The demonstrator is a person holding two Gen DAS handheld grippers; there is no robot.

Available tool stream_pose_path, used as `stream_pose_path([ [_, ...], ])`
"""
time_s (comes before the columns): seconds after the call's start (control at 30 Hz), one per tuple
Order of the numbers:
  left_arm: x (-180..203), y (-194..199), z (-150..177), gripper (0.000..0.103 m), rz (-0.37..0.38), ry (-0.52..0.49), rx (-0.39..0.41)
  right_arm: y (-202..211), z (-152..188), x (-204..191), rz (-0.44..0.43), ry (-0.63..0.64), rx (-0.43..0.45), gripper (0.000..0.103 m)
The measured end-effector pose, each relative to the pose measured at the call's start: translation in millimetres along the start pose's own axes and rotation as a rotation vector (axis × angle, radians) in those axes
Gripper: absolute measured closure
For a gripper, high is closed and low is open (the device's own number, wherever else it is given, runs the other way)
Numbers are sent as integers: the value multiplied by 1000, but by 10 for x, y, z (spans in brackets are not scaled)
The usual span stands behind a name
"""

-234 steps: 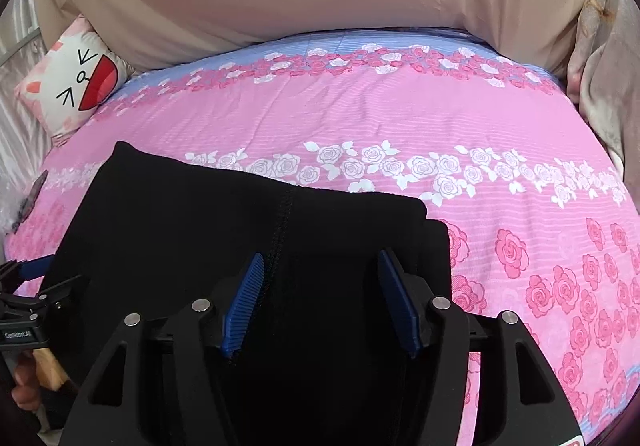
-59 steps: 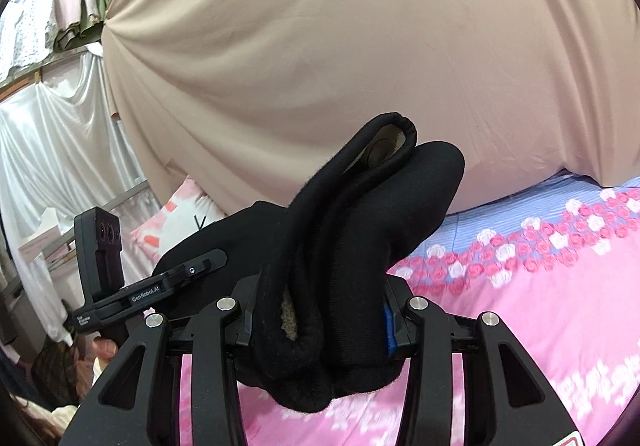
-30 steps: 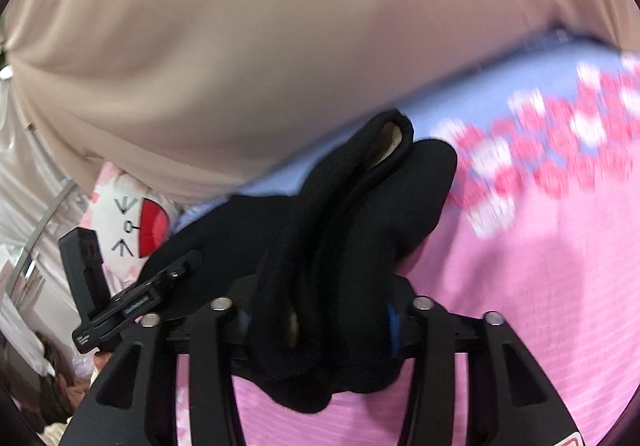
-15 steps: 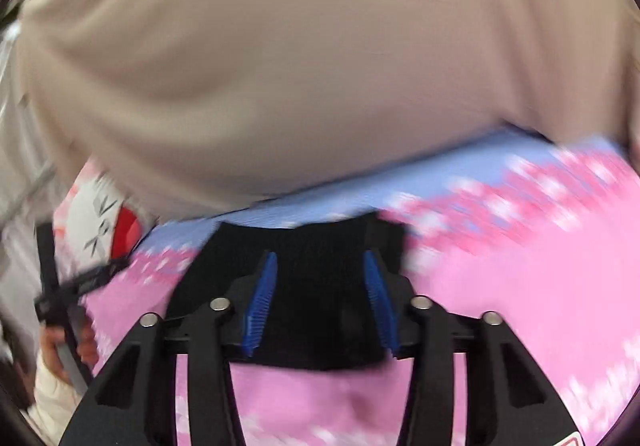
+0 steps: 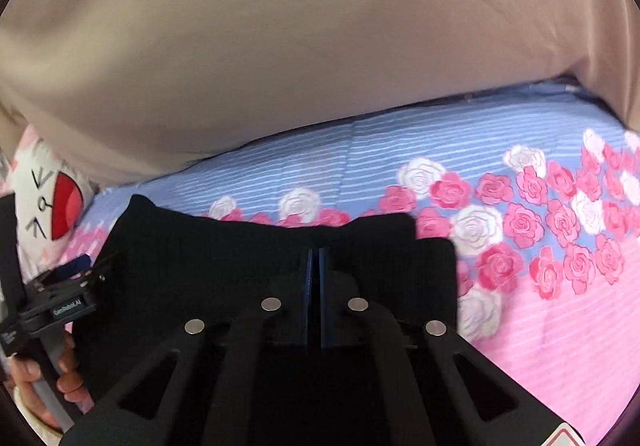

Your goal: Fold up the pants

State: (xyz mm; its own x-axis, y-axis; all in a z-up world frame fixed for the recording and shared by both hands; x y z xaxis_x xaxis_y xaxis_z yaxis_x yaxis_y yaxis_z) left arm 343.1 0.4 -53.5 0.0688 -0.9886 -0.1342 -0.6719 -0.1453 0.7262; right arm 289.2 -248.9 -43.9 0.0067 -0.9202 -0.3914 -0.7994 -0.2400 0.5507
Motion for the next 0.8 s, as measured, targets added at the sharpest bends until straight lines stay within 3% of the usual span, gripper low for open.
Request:
stream_pose_path([
  [0.13,2,35,3,5,-12,1,8,124,23,91,-30,-73,18,100],
  [0.23,-15,146,27,5,-2,3,10,374,44,-27,-36,-54,37,78],
  [0.3,-50,194,73,5,13,14,6,544,82,-100,-36,-34,44,49],
  [0.53,-215,515,468,5,37,13,12,1108,584,28,-23,-48,20,45],
  [0.7,-333,659,871,5,71,28,-3,991,850,27,-58,-61,-68,43],
  [0.8,-372,698,889,5,67,38,12,930,870,-58,-42,-33,-72,41],
])
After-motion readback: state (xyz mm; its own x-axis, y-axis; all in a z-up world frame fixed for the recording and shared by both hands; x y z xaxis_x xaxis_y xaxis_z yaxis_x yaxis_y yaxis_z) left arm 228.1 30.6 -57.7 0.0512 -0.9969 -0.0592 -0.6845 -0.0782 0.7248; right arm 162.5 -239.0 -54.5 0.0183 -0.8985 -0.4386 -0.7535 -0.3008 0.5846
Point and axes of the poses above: each gripper's, at about its wrist camera, not at the fingertips, and y roughly against the way its jaws point, x to its right, z to its underside, the point moved 7 cm from there along -y, roughly the way its jaws point, and after that the axes turned 6 degrees about -z, right-handed, at the moved point
